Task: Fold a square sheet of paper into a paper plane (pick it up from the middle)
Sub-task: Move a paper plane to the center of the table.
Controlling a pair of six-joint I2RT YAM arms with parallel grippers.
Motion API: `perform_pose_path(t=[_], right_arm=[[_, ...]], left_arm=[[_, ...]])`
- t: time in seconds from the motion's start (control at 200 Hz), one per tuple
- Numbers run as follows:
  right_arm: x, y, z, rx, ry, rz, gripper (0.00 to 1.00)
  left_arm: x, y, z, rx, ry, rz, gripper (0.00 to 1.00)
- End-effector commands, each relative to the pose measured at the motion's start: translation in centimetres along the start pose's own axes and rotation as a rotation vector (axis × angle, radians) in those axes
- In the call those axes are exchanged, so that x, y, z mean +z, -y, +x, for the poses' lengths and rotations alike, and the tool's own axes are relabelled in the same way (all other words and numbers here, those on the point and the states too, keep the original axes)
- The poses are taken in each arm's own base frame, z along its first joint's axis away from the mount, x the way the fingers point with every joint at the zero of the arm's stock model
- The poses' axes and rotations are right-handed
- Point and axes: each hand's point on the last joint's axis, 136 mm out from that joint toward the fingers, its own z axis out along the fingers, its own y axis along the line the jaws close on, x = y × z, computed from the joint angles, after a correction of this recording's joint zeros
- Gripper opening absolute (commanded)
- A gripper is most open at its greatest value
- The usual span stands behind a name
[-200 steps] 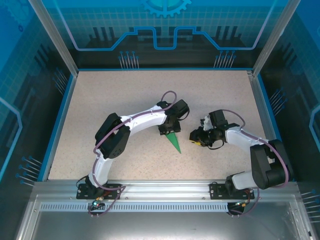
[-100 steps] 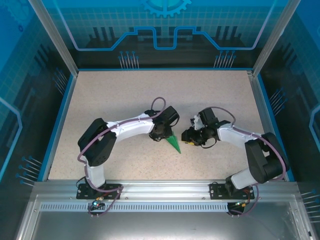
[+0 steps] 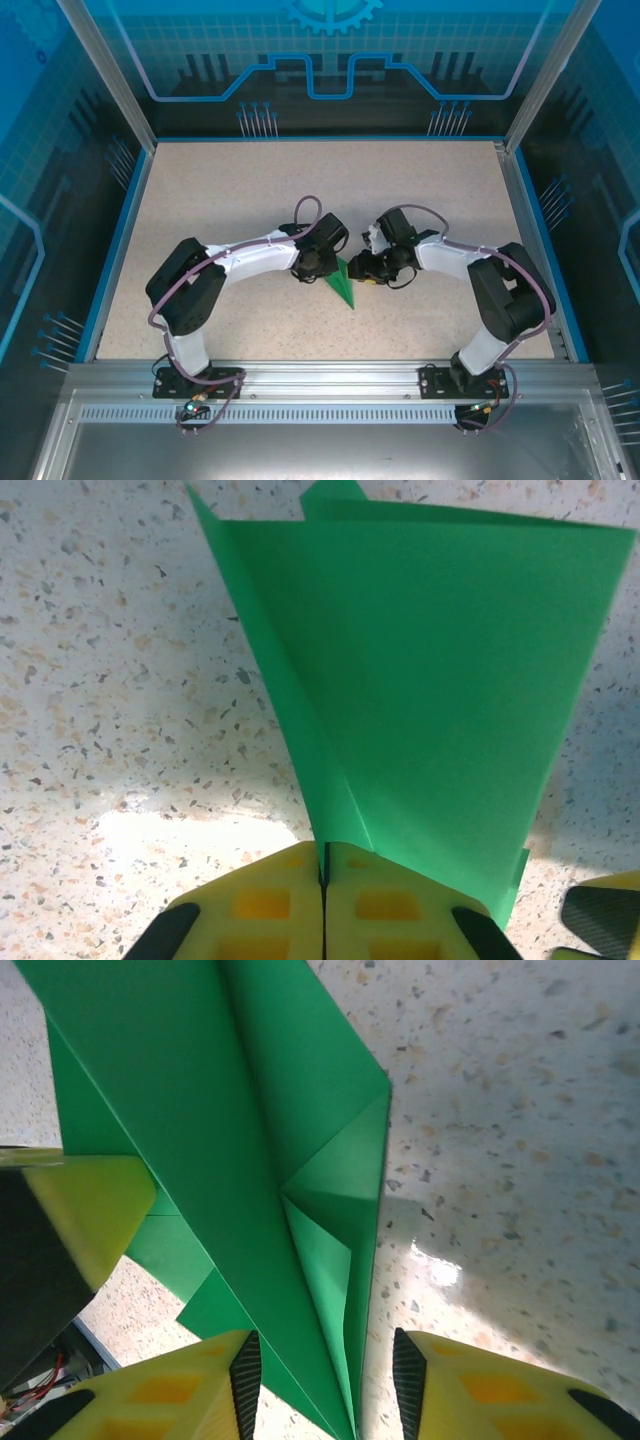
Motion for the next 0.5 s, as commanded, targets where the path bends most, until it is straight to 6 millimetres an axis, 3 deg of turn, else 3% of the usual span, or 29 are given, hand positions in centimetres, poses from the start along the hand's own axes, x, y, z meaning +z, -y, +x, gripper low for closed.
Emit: perform_pose_path(t=[0.0,0.13,0.49], right_arm=[[1.0,-0.7,0.3,-0.041,-0.029,-0.007,0.42],[1.4,-1.9,-0.5,-0.063,-0.024,-0.040,0.37],[1.3,-3.7,0.3,-0.145,-0.014,-0.078,0.41]], left_arm=[[-0.8,0.2,-0.3,0.007,0.004,0.042,0.08],[-0.7,0.2,-0.3,0.008,0.001,0.042,0.08],[-0.6,0.1,-0.2,0.000,-0.006,0.046,0.08]])
